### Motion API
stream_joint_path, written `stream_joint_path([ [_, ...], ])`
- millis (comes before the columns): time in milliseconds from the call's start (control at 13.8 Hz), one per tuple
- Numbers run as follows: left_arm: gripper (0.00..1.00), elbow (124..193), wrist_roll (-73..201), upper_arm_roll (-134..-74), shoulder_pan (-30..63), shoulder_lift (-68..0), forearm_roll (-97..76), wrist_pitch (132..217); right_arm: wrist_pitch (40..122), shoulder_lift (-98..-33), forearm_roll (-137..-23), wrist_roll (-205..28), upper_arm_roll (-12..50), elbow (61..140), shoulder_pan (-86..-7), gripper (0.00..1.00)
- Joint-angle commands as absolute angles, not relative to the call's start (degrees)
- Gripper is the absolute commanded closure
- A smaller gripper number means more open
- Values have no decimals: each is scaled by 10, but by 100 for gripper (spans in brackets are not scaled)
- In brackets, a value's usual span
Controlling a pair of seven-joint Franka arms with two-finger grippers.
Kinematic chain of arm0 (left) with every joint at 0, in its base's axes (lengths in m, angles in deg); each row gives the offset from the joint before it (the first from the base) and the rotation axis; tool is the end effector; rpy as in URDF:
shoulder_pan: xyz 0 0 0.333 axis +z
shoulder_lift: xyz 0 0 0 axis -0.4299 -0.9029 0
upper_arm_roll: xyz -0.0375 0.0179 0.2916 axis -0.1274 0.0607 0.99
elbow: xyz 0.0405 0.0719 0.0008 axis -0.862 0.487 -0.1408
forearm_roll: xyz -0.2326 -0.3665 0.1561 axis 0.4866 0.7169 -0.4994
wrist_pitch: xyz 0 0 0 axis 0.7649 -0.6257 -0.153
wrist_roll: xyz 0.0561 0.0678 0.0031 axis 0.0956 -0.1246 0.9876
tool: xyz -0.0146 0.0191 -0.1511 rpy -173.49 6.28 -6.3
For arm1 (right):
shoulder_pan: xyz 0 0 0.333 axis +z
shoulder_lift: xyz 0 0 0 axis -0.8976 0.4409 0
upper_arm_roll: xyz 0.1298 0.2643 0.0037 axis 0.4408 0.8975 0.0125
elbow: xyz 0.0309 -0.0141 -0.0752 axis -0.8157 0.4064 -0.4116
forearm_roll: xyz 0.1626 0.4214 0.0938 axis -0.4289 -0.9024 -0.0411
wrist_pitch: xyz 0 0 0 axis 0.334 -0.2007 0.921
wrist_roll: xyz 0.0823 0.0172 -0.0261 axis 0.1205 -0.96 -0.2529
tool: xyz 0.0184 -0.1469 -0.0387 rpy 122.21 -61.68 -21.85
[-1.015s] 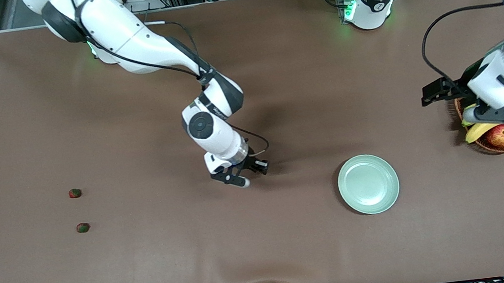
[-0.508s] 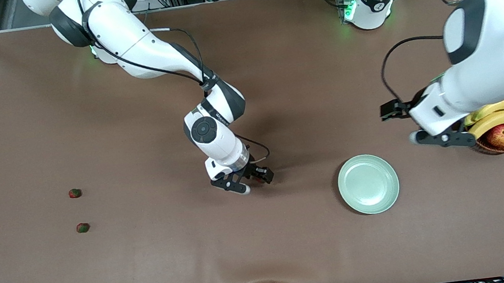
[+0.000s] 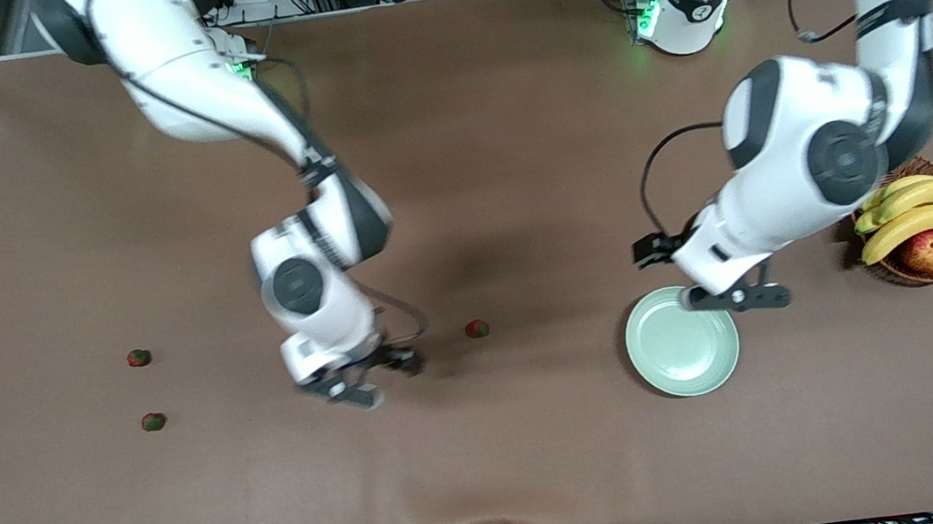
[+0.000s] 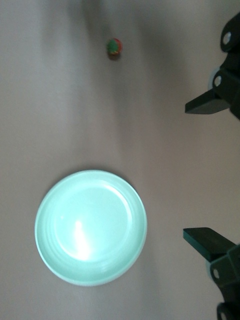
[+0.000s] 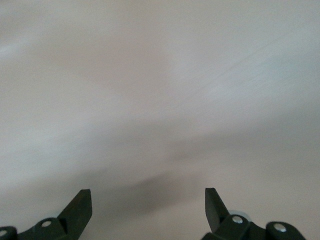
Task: Collect all strawberries into plate
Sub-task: 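Return the right gripper to the strawberries while the left gripper lowers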
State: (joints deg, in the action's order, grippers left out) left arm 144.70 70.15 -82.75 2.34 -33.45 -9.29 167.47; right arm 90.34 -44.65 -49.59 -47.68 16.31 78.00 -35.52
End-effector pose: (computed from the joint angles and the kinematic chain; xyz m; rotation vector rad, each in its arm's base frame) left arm 0.6879 -0.2737 0.3262 3.0065 -0.0955 -0.0847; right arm 0.7380 0.3008 0.1804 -3.0698 0.4442 -0.1025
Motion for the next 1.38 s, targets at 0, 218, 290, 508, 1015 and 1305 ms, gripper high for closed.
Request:
stream_joint_path([
  [0, 0, 1426, 754, -823, -13, -372, -84, 1734, 837, -462, -491, -600, 124, 795, -403, 0],
  [218, 0, 1414, 795, -829, -29, -401, -80, 1788, 814, -460, -491, -713, 82, 798, -451, 0],
  [290, 0, 1413, 807, -836, -32, -412, -71, 1815, 814, -460, -494, -745, 82, 798, -478, 0],
  [508, 0, 1411, 830, -839, -70, -454, -70, 1893, 808, -462, -501, -848, 84, 797, -523, 0],
  [1015, 0, 1388, 818, -838, -129, -562, -73, 2039, 772, -480, -501, -878, 83, 796, -536, 0],
  [1305, 0, 1389, 811, -839, -154, -595, -70, 2067, 771, -480, -501, -878, 83, 796, -536, 0],
])
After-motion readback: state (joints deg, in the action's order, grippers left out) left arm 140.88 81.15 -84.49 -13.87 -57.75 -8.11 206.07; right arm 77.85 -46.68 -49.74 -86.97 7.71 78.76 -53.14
